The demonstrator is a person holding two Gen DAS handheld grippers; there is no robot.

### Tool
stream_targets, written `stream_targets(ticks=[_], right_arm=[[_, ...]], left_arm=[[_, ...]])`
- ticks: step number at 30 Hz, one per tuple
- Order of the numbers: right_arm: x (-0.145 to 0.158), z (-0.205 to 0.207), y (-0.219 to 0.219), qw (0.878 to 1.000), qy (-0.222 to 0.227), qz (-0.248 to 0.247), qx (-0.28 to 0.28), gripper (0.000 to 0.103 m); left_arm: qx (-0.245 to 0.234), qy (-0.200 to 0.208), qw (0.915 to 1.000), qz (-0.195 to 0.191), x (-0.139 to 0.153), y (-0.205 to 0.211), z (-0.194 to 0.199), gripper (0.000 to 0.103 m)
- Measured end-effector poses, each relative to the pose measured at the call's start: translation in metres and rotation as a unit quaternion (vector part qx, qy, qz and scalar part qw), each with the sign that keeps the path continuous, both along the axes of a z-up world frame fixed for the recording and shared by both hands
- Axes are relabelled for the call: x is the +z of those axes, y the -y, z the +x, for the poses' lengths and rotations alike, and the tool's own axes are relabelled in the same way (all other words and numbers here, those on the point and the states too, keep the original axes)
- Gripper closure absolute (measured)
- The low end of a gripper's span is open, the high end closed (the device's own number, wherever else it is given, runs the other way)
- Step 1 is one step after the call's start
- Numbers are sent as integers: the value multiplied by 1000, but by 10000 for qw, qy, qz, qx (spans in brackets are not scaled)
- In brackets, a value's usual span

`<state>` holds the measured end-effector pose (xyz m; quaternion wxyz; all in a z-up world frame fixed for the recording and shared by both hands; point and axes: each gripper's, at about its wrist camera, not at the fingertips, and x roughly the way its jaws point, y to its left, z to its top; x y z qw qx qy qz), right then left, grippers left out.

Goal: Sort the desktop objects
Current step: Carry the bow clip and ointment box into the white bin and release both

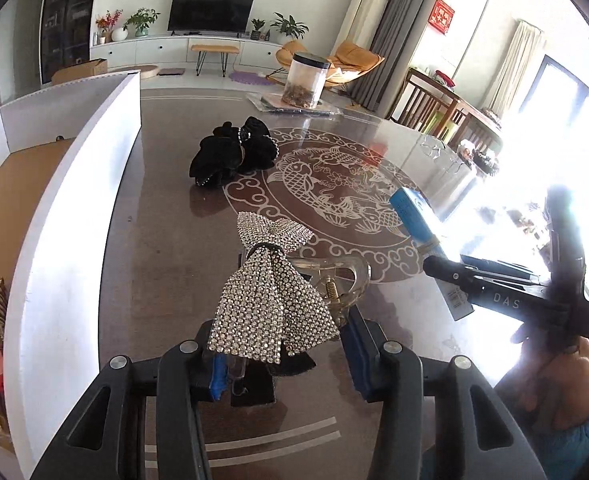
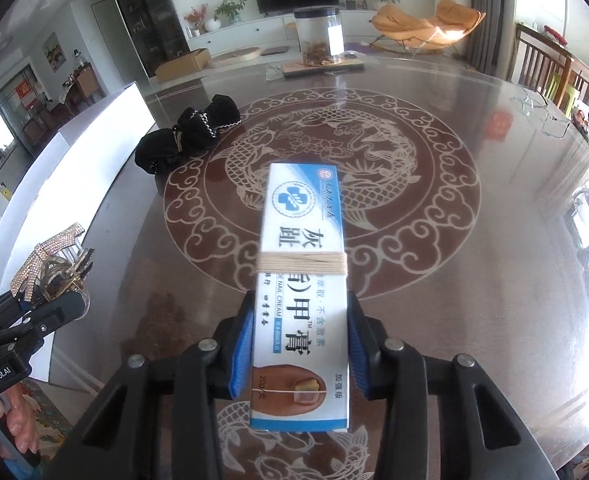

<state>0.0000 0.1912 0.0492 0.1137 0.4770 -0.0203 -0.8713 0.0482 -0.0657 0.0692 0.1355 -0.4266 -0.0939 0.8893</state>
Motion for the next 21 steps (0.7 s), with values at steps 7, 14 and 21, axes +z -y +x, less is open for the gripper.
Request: stream_targets(ticks=[7, 14, 21], right_arm=[[59, -14, 66, 9953, -307, -696, 592, 62], [109, -32, 190, 9732, -419, -1409, 1770, 62], [102, -24, 324, 9476, -232, -1562, 2777, 62]], left_arm=[[656, -579, 9960, 166, 70, 75, 25, 56], [1902, -461, 9789, -585, 79, 183, 26, 56], [2642, 355, 9607, -769, 35, 259, 23, 56]])
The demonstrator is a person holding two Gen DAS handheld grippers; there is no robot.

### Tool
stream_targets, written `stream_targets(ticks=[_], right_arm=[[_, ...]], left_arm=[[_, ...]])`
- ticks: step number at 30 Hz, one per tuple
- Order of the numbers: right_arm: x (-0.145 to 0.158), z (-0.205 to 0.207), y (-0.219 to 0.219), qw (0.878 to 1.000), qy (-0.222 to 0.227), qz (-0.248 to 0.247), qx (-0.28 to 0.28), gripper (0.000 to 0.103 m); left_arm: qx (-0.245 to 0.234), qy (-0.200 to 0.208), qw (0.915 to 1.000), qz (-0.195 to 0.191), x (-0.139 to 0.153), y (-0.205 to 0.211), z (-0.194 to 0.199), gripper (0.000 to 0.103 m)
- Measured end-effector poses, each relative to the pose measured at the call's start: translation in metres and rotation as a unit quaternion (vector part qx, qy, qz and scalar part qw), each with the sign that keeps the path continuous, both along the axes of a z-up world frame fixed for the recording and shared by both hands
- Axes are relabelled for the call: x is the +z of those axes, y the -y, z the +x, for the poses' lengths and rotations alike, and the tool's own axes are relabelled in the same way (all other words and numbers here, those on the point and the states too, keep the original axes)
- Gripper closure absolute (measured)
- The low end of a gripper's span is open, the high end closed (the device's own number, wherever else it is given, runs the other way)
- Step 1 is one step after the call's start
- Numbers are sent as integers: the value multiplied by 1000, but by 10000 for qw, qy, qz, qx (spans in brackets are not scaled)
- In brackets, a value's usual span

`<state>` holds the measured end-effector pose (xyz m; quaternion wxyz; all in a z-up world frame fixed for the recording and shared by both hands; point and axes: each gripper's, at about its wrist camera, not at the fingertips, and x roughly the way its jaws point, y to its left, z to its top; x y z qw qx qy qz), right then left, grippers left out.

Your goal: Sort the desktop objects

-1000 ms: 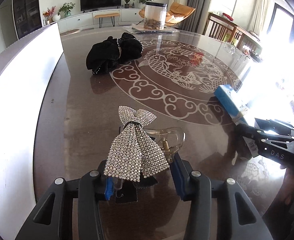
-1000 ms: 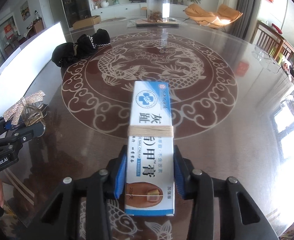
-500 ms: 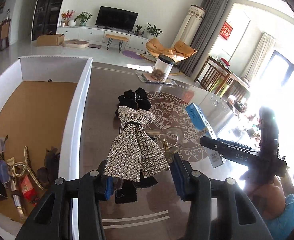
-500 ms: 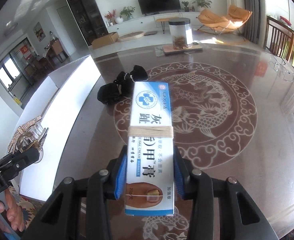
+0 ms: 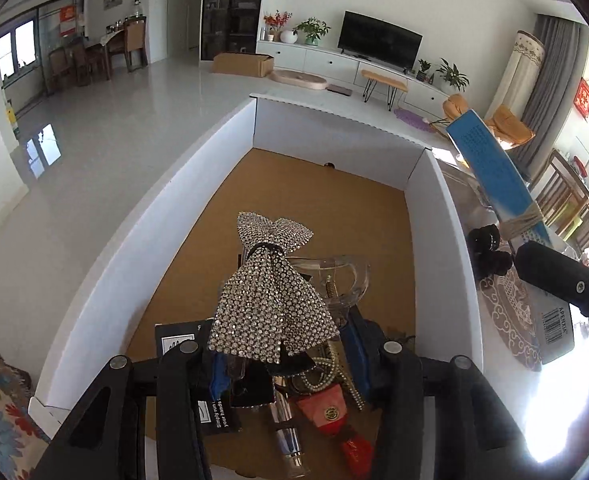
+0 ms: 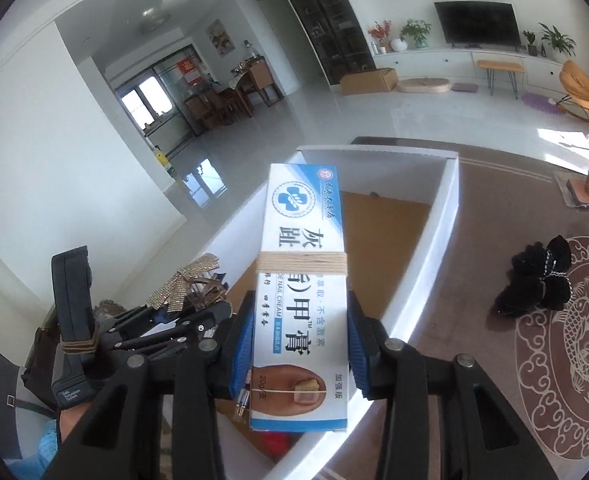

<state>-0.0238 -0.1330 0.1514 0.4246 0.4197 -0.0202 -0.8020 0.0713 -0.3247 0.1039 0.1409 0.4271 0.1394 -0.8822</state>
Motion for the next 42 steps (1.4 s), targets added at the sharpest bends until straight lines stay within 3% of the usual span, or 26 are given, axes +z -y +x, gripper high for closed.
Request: stream_targets(ticks=[5, 7, 9, 11, 15, 20, 25, 27, 31, 36, 42], right_arm=[[-47, 2, 43, 9993, 187, 104, 291, 57], [-58, 5, 43, 9993, 146, 200, 265, 31], [-59, 9, 33, 9997, 55, 58, 221, 25], [-53, 12, 16, 9998, -63, -89, 154, 23], [-39, 21, -32, 9972, -656, -119, -324, 5], [-64, 33, -128, 9819, -1322, 378, -1305, 2], [-120, 23, -238, 9532, -1018, 1571, -2374, 2], [-134, 24, -282, 9417, -816, 1798, -2725, 2], [-149, 22, -337, 9243, -508, 2146, -3114, 2], [-150, 28, -353, 9215, -449, 2109, -3229, 2], [-149, 34, -337, 9266, -710, 2099, -3038, 2]], left_arm=[[193, 713, 9973, 17, -29, 13, -3, 55], [320, 869, 9957, 98, -38, 14, -2, 38], [437, 851, 9952, 201, -42, 13, 1, 22], [523, 713, 9958, 219, -42, 9, 3, 21], [428, 310, 9984, 209, -30, -18, 4, 21], [-612, -514, 9962, 339, 12, -86, -1, 21], [-2043, -994, 9738, 107, 43, -190, 5, 19], [-2546, -913, 9627, 105, 41, -230, -1, 9], [-3065, -421, 9509, -3, 3, -291, -12, 5], [-2861, 203, 9577, -217, -65, -316, -43, 6], [-2655, 707, 9613, -194, -110, -312, -67, 6]])
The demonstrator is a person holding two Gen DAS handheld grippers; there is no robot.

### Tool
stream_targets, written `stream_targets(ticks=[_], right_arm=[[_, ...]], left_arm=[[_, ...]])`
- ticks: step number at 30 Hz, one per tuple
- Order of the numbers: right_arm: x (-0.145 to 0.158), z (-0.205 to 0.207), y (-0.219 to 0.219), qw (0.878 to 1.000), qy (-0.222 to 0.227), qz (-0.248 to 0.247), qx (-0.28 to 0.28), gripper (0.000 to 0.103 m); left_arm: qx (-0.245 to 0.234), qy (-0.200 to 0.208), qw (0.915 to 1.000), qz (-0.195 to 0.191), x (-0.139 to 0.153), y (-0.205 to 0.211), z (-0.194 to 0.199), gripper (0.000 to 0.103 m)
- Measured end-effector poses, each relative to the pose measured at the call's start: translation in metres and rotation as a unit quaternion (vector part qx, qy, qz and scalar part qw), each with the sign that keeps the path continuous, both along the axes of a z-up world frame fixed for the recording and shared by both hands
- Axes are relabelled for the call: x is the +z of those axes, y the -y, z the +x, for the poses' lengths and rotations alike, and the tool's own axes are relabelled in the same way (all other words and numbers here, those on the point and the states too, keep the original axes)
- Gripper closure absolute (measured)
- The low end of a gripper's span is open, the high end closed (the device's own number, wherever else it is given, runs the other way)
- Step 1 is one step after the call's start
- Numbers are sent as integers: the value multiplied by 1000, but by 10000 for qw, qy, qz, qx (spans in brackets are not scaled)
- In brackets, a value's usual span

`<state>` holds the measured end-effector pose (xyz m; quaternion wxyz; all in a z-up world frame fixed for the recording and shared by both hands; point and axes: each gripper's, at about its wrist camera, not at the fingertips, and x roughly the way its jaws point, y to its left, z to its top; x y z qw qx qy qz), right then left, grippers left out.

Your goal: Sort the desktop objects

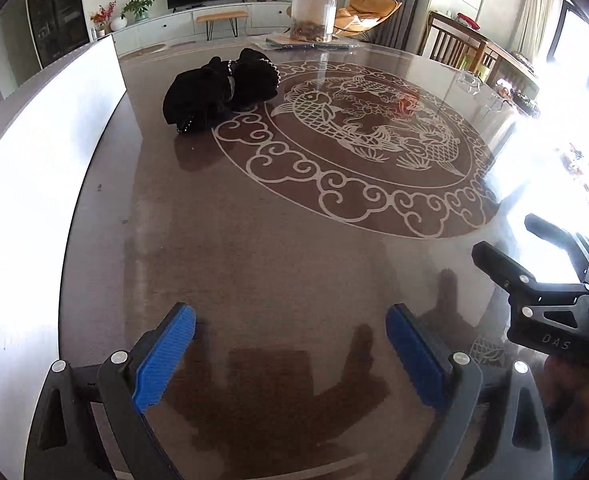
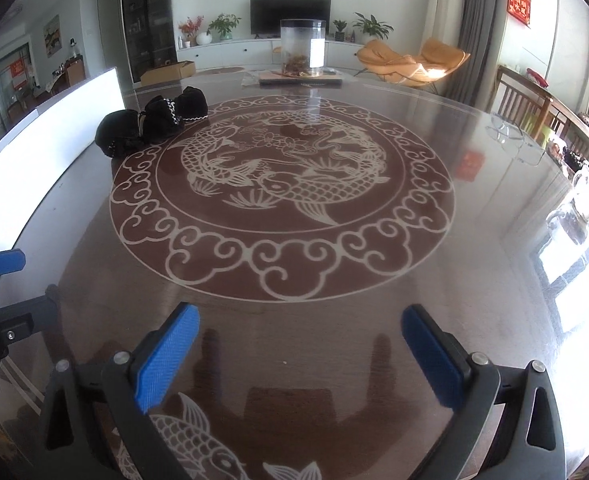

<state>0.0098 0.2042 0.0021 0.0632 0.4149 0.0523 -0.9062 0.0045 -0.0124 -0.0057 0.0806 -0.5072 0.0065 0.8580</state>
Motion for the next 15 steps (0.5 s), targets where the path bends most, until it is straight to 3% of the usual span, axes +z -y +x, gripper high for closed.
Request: stream_targets(ticks=[6, 12, 15], right_arm=[[3, 5, -3, 9997, -159, -179, -44, 2], [5, 7, 0, 9995, -283, -106, -40, 2], [5, 7, 0, 9995, -277, -142, -2, 2]], left_arm=[[-52, -263, 9989, -372, -7, -6, -6, 3], [110, -557, 9979, -306, -10, 3, -20, 0], [43, -423, 9986, -328, -10, 3, -32, 0]])
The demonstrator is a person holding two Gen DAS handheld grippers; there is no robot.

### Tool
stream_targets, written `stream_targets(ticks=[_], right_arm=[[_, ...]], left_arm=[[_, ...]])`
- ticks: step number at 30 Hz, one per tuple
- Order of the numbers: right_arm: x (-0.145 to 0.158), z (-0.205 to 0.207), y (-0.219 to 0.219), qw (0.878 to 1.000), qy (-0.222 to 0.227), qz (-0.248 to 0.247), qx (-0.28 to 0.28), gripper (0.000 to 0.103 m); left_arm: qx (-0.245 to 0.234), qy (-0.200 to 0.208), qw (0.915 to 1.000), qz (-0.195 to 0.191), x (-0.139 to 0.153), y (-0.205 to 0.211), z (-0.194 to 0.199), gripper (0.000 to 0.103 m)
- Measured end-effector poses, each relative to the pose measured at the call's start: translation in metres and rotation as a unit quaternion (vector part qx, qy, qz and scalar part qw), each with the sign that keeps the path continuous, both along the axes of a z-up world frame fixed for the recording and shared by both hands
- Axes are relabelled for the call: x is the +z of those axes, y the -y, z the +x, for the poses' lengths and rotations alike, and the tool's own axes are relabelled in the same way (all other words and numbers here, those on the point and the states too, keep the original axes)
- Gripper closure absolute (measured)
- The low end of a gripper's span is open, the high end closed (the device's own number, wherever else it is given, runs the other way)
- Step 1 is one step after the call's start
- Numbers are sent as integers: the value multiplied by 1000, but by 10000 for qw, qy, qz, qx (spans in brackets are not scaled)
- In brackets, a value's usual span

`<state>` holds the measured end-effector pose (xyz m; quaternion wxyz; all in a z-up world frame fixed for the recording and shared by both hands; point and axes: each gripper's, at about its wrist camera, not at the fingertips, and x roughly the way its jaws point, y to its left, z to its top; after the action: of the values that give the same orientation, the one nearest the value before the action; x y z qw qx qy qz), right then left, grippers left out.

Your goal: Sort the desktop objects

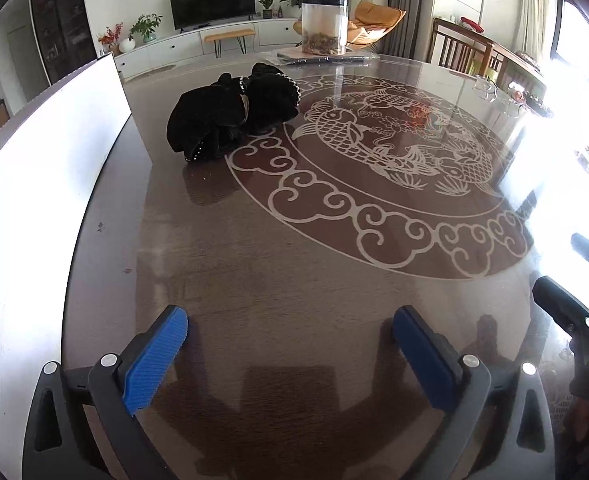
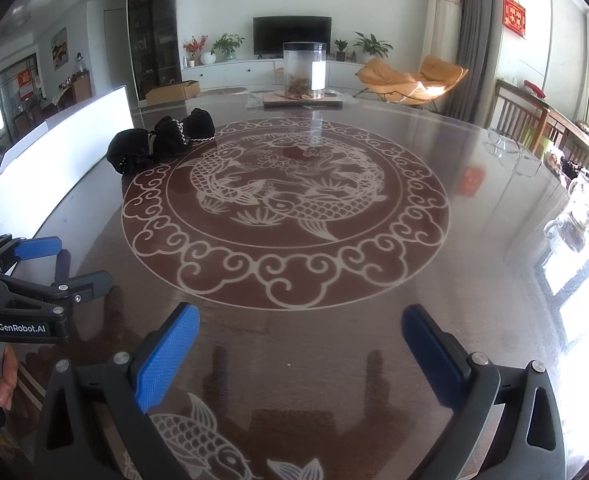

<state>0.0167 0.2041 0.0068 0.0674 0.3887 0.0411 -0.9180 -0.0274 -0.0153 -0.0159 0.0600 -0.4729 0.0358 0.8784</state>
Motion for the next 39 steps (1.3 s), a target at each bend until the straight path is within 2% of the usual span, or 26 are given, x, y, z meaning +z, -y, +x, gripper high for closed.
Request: stream_targets(ticks=[4, 8, 12, 16, 21, 24, 26, 28, 32, 36, 39], right_arm=[[-2, -2, -1, 9999, 72, -71, 45, 2], [-2, -2, -1, 9999, 64, -94, 48, 2], [-3, -3, -1, 9999, 97, -112, 61, 2], [-4, -4, -2, 9998, 123, -134, 74, 2], [-6, -6, -1, 9997, 173, -148, 105, 2], [-7, -7, -2, 9996, 209, -153, 106, 2], [-7, -7, -2, 9996, 201, -171, 102, 2], [-7, -7, -2, 9996, 202, -188, 94, 2], [-7, -8, -2, 9995, 211, -202, 100, 2], [-7, -9, -3, 9994, 232, -220, 110, 2], [-8, -9, -3, 9994, 243, -239, 112, 2]], left_arm=[[-134, 120, 9998, -19, 0, 0, -9, 0], [-268, -42, 9996, 7, -1, 1, -4, 0], [-350, 94, 9993, -63, 3, 4, -6, 0], [-353, -356, 9979, -409, 35, 8, -26, 0], [-154, -932, 9954, -181, 72, 24, -74, 0], [-463, -1133, 9925, -28, 78, 19, -99, 0], [-694, -1094, 9913, -252, 74, 6, -114, 0], [-690, -1013, 9914, -459, 65, 2, -130, 0], [-509, -699, 9955, -391, 40, 9, -151, 0], [-877, -296, 9945, -487, 16, 2, -145, 0], [-1193, -188, 9924, -226, 15, -3, -123, 0]])
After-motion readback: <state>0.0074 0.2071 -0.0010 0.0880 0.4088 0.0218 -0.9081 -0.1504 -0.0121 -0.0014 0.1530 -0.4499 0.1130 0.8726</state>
